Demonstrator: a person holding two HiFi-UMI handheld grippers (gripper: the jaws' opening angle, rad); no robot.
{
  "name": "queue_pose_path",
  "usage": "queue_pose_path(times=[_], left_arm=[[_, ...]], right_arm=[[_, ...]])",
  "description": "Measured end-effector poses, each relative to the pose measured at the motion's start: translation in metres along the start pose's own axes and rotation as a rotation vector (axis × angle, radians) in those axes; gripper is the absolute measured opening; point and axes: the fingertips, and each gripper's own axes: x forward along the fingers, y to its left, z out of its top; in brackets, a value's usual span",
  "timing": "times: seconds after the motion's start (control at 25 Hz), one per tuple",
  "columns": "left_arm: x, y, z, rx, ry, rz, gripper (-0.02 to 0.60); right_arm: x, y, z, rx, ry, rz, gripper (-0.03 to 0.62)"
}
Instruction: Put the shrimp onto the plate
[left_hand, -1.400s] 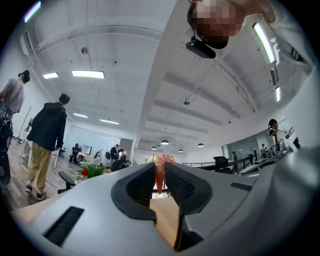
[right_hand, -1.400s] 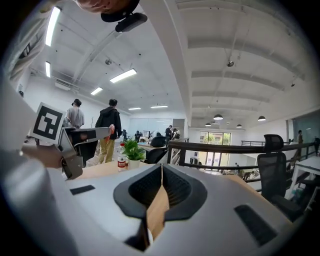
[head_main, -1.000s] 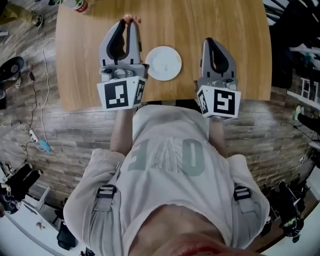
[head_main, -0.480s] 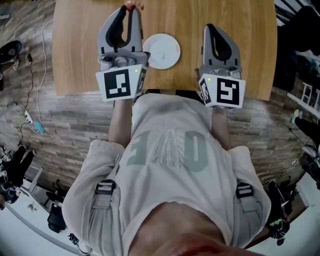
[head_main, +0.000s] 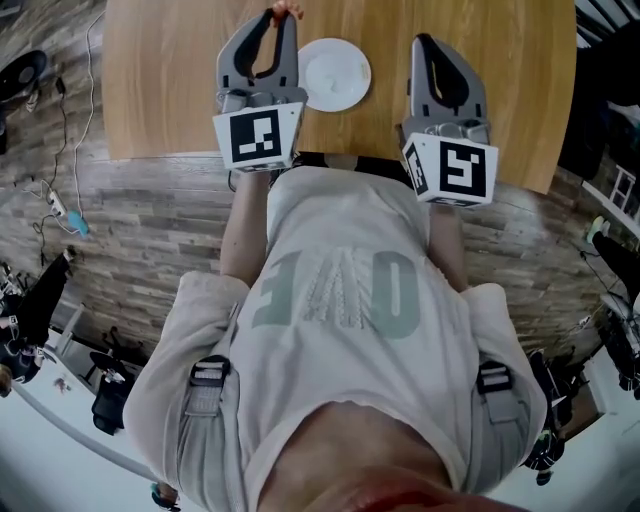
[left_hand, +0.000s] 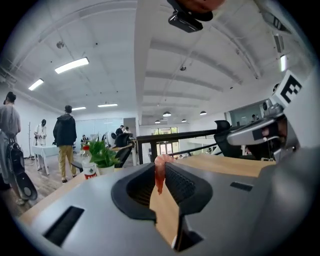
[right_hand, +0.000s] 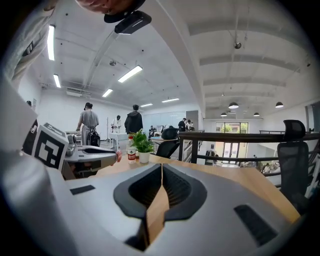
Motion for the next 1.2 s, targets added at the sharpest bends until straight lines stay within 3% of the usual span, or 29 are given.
queue_pose_path(times=[0.4,0.72,0.88,1.2], left_arm=[[-0.019,-0.023,-0.112,-0.072,0.366,-0.034,0.067],[-0.033,-0.047,-0.161,-0.124,0.599,-0.097,0.067],[-0.037,-0.056,-0.175,-0.148,0.66,-0.142,0.067],[-0.044,-0.06,-0.196,-0.124,0.764,-0.171,0.067]], right_arm=[[0.005,0.015,-0.032,0.039,0.086,0.053,0.021],[-0.002,0.018,-0.049,0.04,0.145,0.072,0.021],[0.0,0.023,-0.05,0.044,0.156,0.081,0.021],[0.002,0.031,-0.057,0.054,0.183,0.1,0.021]])
